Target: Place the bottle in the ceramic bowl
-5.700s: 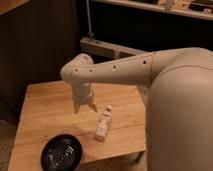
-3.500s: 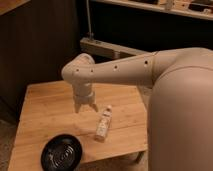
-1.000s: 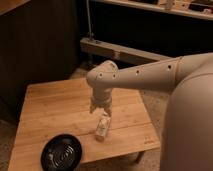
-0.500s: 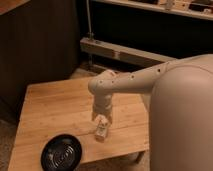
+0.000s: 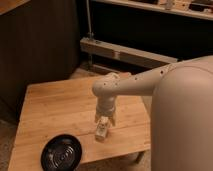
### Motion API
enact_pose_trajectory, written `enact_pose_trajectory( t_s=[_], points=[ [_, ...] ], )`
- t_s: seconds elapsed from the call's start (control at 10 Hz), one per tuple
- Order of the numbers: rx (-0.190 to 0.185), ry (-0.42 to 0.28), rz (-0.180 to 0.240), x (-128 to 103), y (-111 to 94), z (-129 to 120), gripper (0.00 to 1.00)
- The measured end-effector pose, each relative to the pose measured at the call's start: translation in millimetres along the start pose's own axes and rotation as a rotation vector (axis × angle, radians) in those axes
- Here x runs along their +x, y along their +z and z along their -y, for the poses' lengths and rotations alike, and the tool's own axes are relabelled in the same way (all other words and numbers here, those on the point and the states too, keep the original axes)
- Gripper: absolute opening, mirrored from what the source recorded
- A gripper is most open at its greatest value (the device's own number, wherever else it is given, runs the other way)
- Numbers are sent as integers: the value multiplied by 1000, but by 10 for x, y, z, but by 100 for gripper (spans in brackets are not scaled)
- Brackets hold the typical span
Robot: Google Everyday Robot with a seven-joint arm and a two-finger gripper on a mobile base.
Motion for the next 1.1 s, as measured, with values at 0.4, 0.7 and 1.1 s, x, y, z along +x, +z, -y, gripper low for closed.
enact_pose_trajectory(
  t_s=[0.4,0.7,1.1],
  points=[
    [-57,72,-29,-12,188,192,65],
    [-83,93,-46,-9,246,191,65],
    [-125,103,-68,-8,250,77,65]
  ],
)
